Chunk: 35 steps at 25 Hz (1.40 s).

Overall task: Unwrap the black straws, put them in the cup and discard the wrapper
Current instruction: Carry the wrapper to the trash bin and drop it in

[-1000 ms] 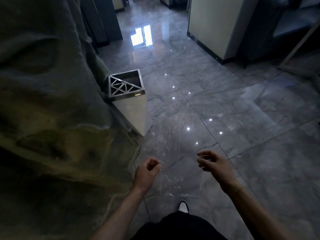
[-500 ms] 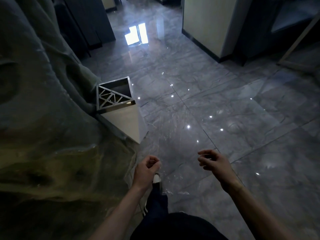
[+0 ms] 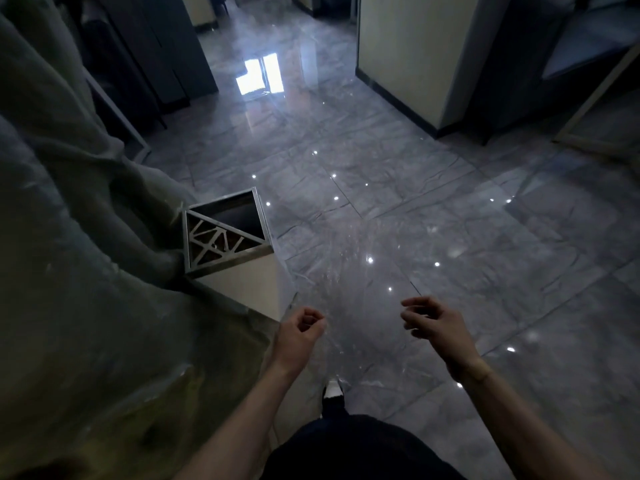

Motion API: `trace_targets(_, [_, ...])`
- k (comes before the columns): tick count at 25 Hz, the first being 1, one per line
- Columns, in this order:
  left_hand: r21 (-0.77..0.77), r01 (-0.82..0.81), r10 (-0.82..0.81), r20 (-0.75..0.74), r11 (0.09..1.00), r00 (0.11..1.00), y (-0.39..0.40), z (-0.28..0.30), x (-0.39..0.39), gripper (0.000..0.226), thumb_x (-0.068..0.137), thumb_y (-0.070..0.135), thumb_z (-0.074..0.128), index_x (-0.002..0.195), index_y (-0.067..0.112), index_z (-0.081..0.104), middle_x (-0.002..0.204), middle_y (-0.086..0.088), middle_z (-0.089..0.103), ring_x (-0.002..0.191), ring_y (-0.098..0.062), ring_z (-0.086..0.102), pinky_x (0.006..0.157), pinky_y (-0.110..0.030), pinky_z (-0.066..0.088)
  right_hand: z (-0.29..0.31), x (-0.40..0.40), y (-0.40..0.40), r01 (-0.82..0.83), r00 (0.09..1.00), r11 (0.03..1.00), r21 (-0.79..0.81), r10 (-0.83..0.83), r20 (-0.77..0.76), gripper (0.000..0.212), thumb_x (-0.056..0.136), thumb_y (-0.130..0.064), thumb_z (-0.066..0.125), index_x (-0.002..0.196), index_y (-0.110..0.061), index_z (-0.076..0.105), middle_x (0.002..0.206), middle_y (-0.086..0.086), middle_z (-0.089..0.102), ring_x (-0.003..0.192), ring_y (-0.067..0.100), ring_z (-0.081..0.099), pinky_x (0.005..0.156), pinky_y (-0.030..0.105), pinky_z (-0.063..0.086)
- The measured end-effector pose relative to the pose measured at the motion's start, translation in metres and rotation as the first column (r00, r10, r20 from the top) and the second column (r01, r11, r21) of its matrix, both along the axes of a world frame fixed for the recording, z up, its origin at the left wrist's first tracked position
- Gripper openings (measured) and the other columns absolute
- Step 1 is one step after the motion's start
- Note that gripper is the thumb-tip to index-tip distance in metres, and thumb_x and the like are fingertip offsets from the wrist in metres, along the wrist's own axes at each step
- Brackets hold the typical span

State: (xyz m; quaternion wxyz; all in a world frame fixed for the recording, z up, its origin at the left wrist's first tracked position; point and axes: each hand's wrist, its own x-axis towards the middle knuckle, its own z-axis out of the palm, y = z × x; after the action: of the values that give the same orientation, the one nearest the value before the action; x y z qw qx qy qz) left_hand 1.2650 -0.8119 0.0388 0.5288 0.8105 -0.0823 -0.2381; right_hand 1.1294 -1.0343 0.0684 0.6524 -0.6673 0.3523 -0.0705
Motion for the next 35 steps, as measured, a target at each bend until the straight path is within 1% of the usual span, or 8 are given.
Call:
trace_targets(4, [-0.014, -0.002, 0.002, -0.019, 1.000, 1.000, -0.011, 0.005, 0.061, 0.011, 0.084, 0.015, 0.070, 0.082, 0.024, 0.066, 0.084, -0.003, 0.069, 0.081, -0.020, 0.066, 0.075, -0.036, 0.056, 0.003, 0.054, -0.005, 0.029, 1.000, 1.000, 0.003, -0.029, -0.012, 0.013, 0.083, -0.015, 0.070, 0.093, -0.023, 0.071, 0.093, 0.008, 0.072, 0.077, 0.019, 0.068, 0.068, 0.030, 0.054])
trace_targets(9, [-0.032, 0.007, -0.008, -0.032, 0.999, 0.999, -0.024, 0.010, 0.116, 0.013, 0.085, 0.010, 0.068, 0.083, 0.022, 0.066, 0.081, -0.003, 0.068, 0.075, -0.017, 0.064, 0.068, -0.024, 0.051, 0.003, 0.108, -0.014, 0.025, 0.999, 1.000, -0.010, -0.025, -0.042, 0.012, 0.085, -0.017, 0.068, 0.096, -0.022, 0.070, 0.094, 0.005, 0.071, 0.083, 0.020, 0.069, 0.071, 0.029, 0.056])
trace_targets(12, [-0.049, 0.017, -0.020, -0.064, 0.999, 0.998, -0.034, 0.011, 0.141, 0.013, 0.087, 0.010, 0.066, 0.085, 0.022, 0.065, 0.083, -0.002, 0.068, 0.076, -0.014, 0.064, 0.067, -0.019, 0.049, 0.001, 0.135, -0.024, 0.021, 0.998, 1.000, -0.012, -0.022, -0.053, 0.012, 0.085, -0.016, 0.068, 0.096, -0.022, 0.070, 0.093, 0.005, 0.071, 0.081, 0.019, 0.069, 0.069, 0.028, 0.056])
trace_targets(17, [-0.041, -0.003, 0.000, -0.075, 0.999, 0.997, -0.064, 0.005, 0.186, 0.005, 0.088, 0.011, 0.065, 0.088, 0.016, 0.066, 0.085, -0.005, 0.067, 0.077, -0.015, 0.064, 0.063, -0.015, 0.050, -0.007, 0.187, -0.060, -0.012, 0.998, 1.000, 0.004, 0.012, -0.062, 0.013, 0.085, -0.016, 0.069, 0.094, -0.024, 0.070, 0.093, 0.005, 0.072, 0.079, 0.018, 0.070, 0.065, 0.024, 0.054])
trace_targets(21, [-0.019, -0.044, 0.043, -0.086, 0.999, 0.995, -0.107, 0.001, 0.227, 0.012, 0.086, 0.009, 0.068, 0.082, 0.020, 0.065, 0.080, -0.004, 0.067, 0.073, -0.015, 0.063, 0.062, -0.016, 0.049, -0.012, 0.232, -0.106, -0.027, 0.997, 1.000, 0.007, 0.028, -0.065, 0.013, 0.083, -0.015, 0.070, 0.093, -0.024, 0.071, 0.091, 0.006, 0.072, 0.075, 0.015, 0.070, 0.070, 0.029, 0.057])
trace_targets(24, [-0.012, -0.072, 0.071, -0.094, 0.997, 0.993, -0.145, 0.004, 0.255, 0.014, 0.085, 0.009, 0.069, 0.080, 0.022, 0.065, 0.077, -0.002, 0.067, 0.071, -0.014, 0.063, 0.063, -0.019, 0.048, -0.012, 0.266, -0.148, -0.041, 0.997, 0.999, 0.027, 0.043, -0.060, 0.013, 0.083, -0.015, 0.070, 0.092, -0.024, 0.071, 0.090, 0.006, 0.072, 0.075, 0.015, 0.069, 0.071, 0.030, 0.057])
trace_targets(30, [0.001, -0.130, 0.129, -0.121, 0.992, 0.984, -0.212, 0.018, 0.298, 0.006, 0.087, 0.013, 0.067, 0.085, 0.019, 0.068, 0.083, -0.005, 0.069, 0.076, -0.015, 0.064, 0.069, -0.025, 0.051, -0.002, 0.325, -0.221, -0.080, 0.995, 0.995, 0.067, 0.083, -0.053, 0.014, 0.083, -0.013, 0.070, 0.094, -0.022, 0.071, 0.090, 0.008, 0.071, 0.075, 0.016, 0.067, 0.068, 0.028, 0.053])
trace_targets(35, [-0.007, -0.166, 0.164, -0.113, 0.986, 0.980, -0.243, 0.024, 0.335, 0.003, 0.087, 0.014, 0.067, 0.089, 0.013, 0.068, 0.083, -0.005, 0.068, 0.076, -0.015, 0.063, 0.068, -0.022, 0.049, 0.006, 0.374, -0.257, -0.134, 0.990, 0.989, 0.062, 0.137, -0.040, 0.014, 0.084, -0.009, 0.069, 0.096, -0.015, 0.070, 0.089, 0.011, 0.070, 0.073, 0.016, 0.066, 0.067, 0.027, 0.053])
